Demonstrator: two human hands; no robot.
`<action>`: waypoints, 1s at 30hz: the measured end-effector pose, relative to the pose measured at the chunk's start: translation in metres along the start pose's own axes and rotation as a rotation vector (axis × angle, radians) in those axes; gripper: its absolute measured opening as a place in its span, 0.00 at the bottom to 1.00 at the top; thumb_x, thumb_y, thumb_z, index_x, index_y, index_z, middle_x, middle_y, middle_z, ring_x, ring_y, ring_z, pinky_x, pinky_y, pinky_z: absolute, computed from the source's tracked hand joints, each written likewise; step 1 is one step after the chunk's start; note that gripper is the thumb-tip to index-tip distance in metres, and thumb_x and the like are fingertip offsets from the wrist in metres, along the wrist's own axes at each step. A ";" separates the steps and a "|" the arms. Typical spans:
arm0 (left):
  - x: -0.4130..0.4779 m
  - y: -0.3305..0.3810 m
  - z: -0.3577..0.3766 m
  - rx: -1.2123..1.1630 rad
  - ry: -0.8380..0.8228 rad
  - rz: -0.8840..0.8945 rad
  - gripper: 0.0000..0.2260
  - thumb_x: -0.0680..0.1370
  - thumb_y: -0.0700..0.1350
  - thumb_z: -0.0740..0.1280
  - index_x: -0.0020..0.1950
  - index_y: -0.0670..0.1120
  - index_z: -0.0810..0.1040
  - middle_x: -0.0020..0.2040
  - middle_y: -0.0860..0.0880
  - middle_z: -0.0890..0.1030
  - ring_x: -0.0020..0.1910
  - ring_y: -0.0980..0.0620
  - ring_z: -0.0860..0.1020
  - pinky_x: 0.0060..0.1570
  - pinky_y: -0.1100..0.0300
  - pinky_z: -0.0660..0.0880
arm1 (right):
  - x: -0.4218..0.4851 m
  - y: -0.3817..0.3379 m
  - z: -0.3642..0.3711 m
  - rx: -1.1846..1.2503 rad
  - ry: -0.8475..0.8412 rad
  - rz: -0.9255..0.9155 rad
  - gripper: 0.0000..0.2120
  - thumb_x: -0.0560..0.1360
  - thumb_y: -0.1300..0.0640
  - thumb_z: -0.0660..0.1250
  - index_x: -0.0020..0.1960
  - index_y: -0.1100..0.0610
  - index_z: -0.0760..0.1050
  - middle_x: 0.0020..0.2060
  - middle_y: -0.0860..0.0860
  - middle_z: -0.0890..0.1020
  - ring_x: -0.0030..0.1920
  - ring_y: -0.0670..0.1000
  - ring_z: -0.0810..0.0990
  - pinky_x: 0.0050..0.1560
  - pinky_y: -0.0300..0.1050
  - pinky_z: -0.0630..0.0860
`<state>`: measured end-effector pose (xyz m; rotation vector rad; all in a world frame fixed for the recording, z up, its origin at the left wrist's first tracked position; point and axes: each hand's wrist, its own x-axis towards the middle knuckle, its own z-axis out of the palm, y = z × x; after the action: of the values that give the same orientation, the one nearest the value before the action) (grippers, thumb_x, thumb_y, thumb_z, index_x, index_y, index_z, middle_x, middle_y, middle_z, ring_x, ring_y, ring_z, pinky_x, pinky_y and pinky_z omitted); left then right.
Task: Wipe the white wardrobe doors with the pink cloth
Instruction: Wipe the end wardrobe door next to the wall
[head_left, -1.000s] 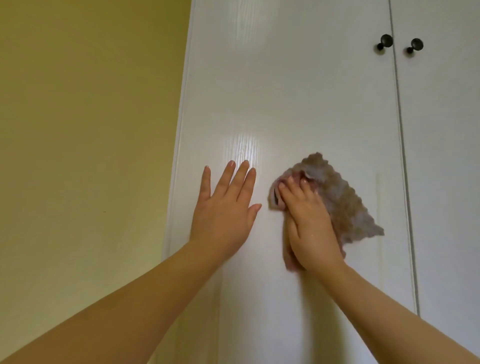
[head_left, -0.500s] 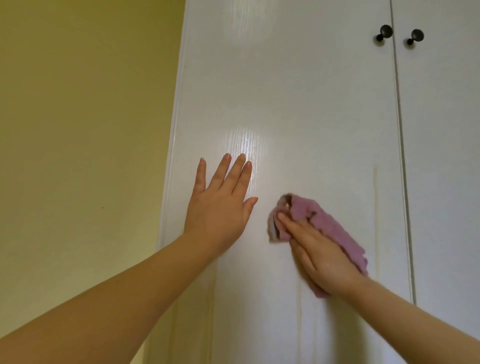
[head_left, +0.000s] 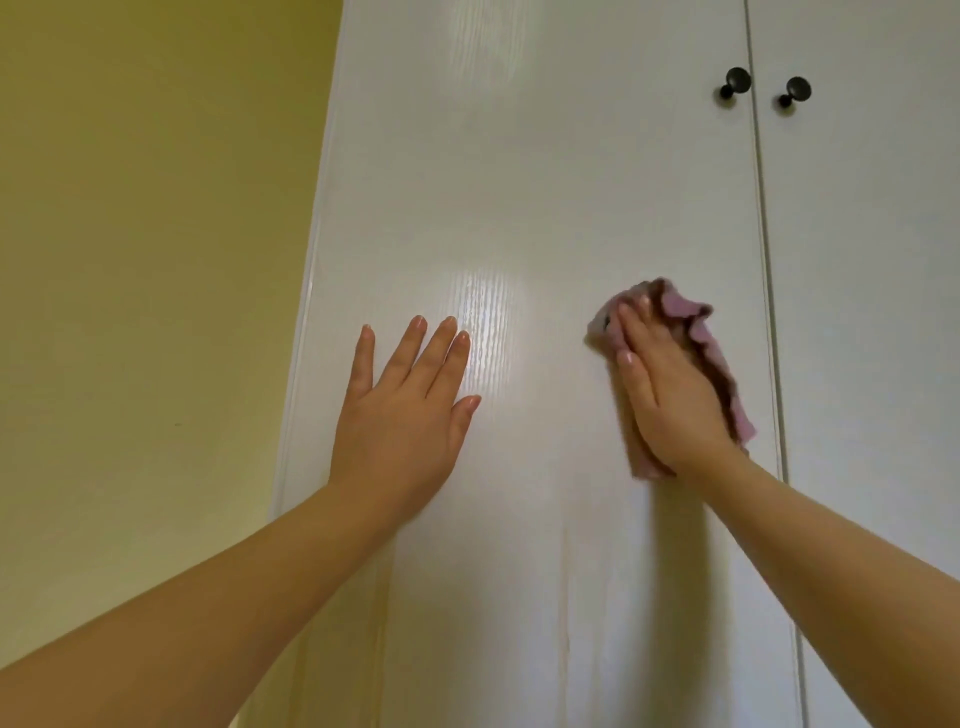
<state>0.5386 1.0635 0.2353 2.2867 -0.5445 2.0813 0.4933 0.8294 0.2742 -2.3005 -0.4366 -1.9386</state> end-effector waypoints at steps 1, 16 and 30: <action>0.000 0.000 0.000 -0.001 -0.007 -0.003 0.30 0.83 0.54 0.38 0.70 0.41 0.70 0.69 0.45 0.72 0.69 0.43 0.70 0.69 0.43 0.50 | 0.007 0.003 0.001 -0.095 0.057 0.115 0.29 0.76 0.45 0.41 0.74 0.53 0.59 0.74 0.49 0.60 0.74 0.48 0.54 0.73 0.45 0.46; 0.000 0.004 0.000 -0.047 -0.027 -0.032 0.28 0.83 0.54 0.38 0.71 0.41 0.65 0.70 0.44 0.71 0.69 0.42 0.69 0.69 0.44 0.50 | -0.024 -0.022 0.026 -0.228 0.083 0.125 0.29 0.78 0.46 0.45 0.73 0.61 0.60 0.72 0.59 0.61 0.74 0.59 0.56 0.71 0.53 0.51; 0.003 0.000 -0.009 -0.032 -0.051 0.007 0.24 0.79 0.51 0.49 0.68 0.42 0.73 0.66 0.45 0.75 0.66 0.43 0.73 0.67 0.43 0.54 | -0.045 -0.045 0.034 -0.182 -0.092 -0.247 0.26 0.76 0.50 0.53 0.70 0.60 0.65 0.69 0.55 0.68 0.69 0.55 0.62 0.69 0.46 0.51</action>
<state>0.5305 1.0652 0.2389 2.3291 -0.5839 2.0078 0.5063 0.8746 0.2188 -2.5661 -0.6026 -2.0652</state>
